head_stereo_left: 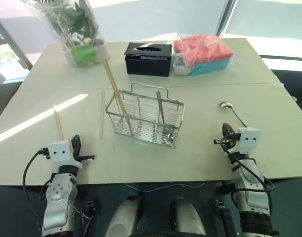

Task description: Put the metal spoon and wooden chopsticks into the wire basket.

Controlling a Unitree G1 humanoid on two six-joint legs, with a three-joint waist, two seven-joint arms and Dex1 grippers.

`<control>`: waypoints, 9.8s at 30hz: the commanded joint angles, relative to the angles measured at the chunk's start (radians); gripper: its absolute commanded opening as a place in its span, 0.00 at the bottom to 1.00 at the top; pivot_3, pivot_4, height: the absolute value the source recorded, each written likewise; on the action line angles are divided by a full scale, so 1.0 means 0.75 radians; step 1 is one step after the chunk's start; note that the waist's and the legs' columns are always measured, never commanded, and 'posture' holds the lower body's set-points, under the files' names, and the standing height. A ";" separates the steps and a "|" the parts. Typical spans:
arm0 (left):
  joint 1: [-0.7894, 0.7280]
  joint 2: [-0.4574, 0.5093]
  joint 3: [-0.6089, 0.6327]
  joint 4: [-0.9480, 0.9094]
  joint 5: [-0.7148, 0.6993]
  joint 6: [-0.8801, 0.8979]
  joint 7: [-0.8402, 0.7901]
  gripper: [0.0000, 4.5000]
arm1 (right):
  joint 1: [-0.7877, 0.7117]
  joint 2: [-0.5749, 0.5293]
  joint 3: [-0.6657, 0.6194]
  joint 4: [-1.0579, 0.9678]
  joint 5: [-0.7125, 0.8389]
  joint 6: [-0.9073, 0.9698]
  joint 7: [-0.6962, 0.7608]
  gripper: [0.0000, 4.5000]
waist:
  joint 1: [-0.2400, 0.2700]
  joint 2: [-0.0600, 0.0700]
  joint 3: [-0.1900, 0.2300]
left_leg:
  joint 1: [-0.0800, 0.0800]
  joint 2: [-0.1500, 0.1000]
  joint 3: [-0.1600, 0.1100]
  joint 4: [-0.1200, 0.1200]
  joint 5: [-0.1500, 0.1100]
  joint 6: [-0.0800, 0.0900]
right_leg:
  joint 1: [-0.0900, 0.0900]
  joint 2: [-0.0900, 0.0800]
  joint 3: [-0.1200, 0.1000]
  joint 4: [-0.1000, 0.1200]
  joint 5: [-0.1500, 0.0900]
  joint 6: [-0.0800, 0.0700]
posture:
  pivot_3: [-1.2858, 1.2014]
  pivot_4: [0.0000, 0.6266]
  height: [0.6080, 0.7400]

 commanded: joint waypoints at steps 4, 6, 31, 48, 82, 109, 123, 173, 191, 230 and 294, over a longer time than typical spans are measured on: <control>-0.003 -0.008 0.023 -0.027 -0.006 -0.010 0.006 0.01 | -0.022 -0.018 -0.013 -0.018 0.008 -0.006 0.001 0.00 | 0.000 0.000 0.000 | 0.000 0.000 0.000 0.000 0.000 0.000 | 0.000 0.000 0.000 0.000 0.000 0.000 | 0.52 0.24 1.00; 0.000 -0.005 0.023 -0.028 0.000 -0.016 0.003 0.01 | -0.021 -0.015 -0.011 -0.018 0.005 -0.008 -0.002 0.00 | 0.000 0.000 0.000 | 0.000 0.000 0.000 0.000 0.000 0.000 | 0.000 0.000 0.000 0.000 0.000 0.000 | 0.52 0.24 1.00; 0.023 0.046 0.055 -0.063 -0.016 -0.013 -0.036 0.01 | -0.049 -0.023 -0.011 0.005 0.003 -0.011 0.002 0.00 | -0.001 0.000 0.000 | 0.000 0.000 0.000 0.000 0.000 0.000 | 0.000 0.000 0.000 0.000 0.000 0.000 | 0.52 0.24 1.00; 0.035 0.950 0.476 -0.361 -1.118 0.764 -1.085 0.01 | -0.127 -0.045 0.012 0.080 0.007 -0.015 0.049 0.00 | -0.016 0.002 0.000 | 0.003 0.002 0.001 -0.016 0.002 -0.003 | -0.005 -0.001 0.002 0.002 -0.004 -0.009 | 0.52 0.24 1.00; -0.173 0.961 0.262 -0.414 -1.077 0.915 -1.354 0.00 | -0.495 -0.992 0.101 -0.016 0.204 0.934 0.763 0.99 | -0.031 0.001 0.004 | -0.002 0.020 0.024 -0.019 0.003 -0.003 | 0.000 -0.003 -0.004 -0.017 -0.004 -0.015 | 0.52 0.24 1.00; -0.109 0.820 0.340 -0.566 -1.127 0.904 -1.062 0.00 | -0.991 -0.853 0.387 1.088 -0.121 0.562 1.078 0.99 | -0.033 0.000 0.004 | 0.004 0.021 0.026 -0.016 0.003 -0.003 | 0.006 0.002 -0.004 -0.016 0.001 -0.013 | 0.52 0.24 1.00; -0.065 0.915 0.403 -0.599 -1.164 0.911 -1.124 0.00 | -1.127 -0.828 0.329 1.408 -0.136 0.600 1.138 0.99 | -0.031 0.000 0.004 | 0.004 0.021 0.025 -0.001 0.002 -0.002 | 0.015 0.003 -0.005 -0.016 0.004 -0.015 | 0.52 0.24 1.00; -0.256 0.794 0.132 -0.335 -0.990 0.837 -1.153 0.00 | -0.869 -1.401 0.322 0.189 -0.668 -0.476 0.726 0.01 | -0.032 0.004 0.006 | 0.002 0.022 0.027 -0.001 0.001 -0.001 | 0.009 0.002 -0.002 -0.013 0.004 -0.014 | 0.52 0.24 1.00; -0.461 0.705 -0.033 -0.136 -0.874 0.810 -1.252 0.00 | -0.879 -1.472 0.190 -0.196 -0.219 -0.721 0.996 0.01 | -0.036 0.005 0.006 | 0.002 0.023 0.027 -0.001 0.001 -0.001 | 0.008 0.002 -0.002 -0.012 0.004 -0.014 | 0.52 0.24 1.00; -0.420 0.599 0.125 -0.320 -1.128 0.877 -0.987 0.00 | -1.504 -0.967 0.715 0.544 -0.506 -1.535 1.110 0.01 | -0.037 0.003 0.006 | 0.003 0.022 0.027 0.002 0.002 -0.003 | 0.004 0.004 -0.001 0.002 0.004 -0.012 | 0.52 0.24 1.00; -0.338 0.614 0.225 -0.350 -1.170 0.860 -0.855 0.00 | -1.282 -1.002 0.444 0.644 -0.715 -0.914 0.510 0.60 | -0.035 0.003 0.006 | 0.003 0.021 0.027 0.001 0.005 -0.002 | 0.002 0.005 0.000 0.004 0.004 -0.013 | 0.52 0.24 1.00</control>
